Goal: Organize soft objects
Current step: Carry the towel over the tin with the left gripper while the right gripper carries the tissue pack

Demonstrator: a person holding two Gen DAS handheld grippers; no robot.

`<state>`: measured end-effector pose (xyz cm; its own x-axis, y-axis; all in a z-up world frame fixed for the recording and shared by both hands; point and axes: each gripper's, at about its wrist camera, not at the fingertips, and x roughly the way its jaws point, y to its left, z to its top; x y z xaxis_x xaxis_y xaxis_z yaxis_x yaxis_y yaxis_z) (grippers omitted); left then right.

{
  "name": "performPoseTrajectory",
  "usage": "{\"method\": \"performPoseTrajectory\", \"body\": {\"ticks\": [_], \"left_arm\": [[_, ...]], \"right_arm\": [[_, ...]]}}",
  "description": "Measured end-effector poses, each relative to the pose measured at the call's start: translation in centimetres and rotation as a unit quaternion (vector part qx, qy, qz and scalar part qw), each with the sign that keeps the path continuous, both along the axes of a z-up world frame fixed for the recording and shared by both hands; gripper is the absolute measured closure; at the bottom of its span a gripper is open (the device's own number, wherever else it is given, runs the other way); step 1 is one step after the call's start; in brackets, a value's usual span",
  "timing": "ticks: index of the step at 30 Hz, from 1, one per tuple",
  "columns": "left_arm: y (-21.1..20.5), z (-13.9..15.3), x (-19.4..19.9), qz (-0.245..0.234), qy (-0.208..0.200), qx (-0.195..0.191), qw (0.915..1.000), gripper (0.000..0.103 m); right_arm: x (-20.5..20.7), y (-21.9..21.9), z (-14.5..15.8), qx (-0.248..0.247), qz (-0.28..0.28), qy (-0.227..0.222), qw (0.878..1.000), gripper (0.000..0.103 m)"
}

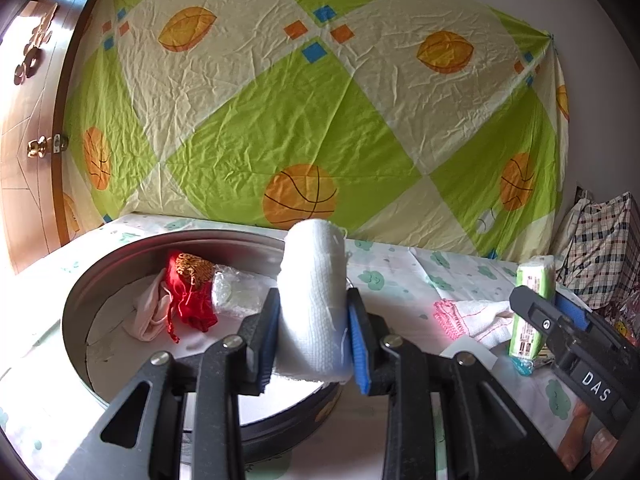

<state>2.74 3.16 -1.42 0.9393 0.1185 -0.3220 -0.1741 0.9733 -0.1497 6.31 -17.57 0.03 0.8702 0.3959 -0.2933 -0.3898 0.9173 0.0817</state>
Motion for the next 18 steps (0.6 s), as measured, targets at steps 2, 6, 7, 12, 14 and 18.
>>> {"method": "performPoseTrajectory", "body": {"ticks": [2, 6, 7, 12, 14, 18], "left_arm": [[0.1, 0.0, -0.1, 0.001, -0.001, 0.0, 1.0, 0.073], [0.4, 0.0, -0.2, 0.003, -0.002, -0.002, 1.0, 0.073], [0.4, 0.0, -0.3, 0.004, -0.003, -0.002, 1.0, 0.073], [0.7, 0.0, -0.6, 0.008, -0.008, -0.001, 0.9999, 0.073], [1.0, 0.0, -0.7, 0.01, -0.008, -0.001, 0.9999, 0.073], [1.5, 0.0, -0.9, 0.014, -0.009, -0.004, 0.9999, 0.073]], "right_arm": [[-0.1, 0.2, 0.0, 0.0, 0.003, 0.0, 1.0, 0.049], [-0.1, 0.6, 0.0, 0.001, 0.007, 0.0, 1.0, 0.049], [-0.1, 0.7, 0.0, 0.001, 0.008, 0.0, 1.0, 0.049], [-0.3, 1.3, -0.1, 0.001, 0.016, 0.0, 1.0, 0.049], [-0.3, 1.6, -0.1, 0.0, 0.019, 0.0, 1.0, 0.049], [-0.4, 2.3, -0.1, -0.003, 0.026, -0.001, 1.0, 0.049]]}}
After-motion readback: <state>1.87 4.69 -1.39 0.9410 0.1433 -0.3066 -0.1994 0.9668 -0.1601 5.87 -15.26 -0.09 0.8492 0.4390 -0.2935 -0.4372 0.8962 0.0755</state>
